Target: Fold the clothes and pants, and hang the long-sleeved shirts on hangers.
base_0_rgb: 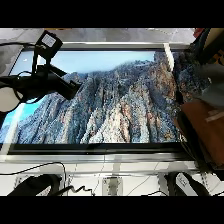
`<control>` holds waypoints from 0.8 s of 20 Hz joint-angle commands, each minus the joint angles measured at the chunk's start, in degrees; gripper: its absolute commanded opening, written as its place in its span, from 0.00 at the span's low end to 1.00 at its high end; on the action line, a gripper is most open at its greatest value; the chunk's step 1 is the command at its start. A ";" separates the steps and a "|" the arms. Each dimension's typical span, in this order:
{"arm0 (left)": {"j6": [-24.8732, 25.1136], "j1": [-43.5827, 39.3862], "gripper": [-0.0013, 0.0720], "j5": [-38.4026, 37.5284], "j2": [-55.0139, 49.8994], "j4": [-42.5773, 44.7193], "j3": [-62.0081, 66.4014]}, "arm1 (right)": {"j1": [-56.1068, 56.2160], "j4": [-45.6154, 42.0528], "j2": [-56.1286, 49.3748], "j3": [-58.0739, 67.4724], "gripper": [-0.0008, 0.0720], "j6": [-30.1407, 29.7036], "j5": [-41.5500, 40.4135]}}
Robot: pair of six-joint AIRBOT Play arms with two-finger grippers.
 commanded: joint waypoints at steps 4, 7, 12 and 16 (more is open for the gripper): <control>0.00 0.00 0.97 0.07 0.26 0.02 0.07 | -13.03 -0.15 7.26 0.22 0.04 4.46 8.15; 0.00 0.00 0.96 0.07 0.26 0.02 0.07 | -13.03 5.33 7.30 0.24 0.04 4.44 8.15; 0.00 0.00 0.97 0.07 0.26 0.02 0.07 | -13.03 11.06 7.28 0.22 0.66 11.17 8.11; 0.00 0.00 0.97 0.07 0.26 0.02 0.07 | -13.03 12.81 7.23 0.22 0.94 14.56 7.80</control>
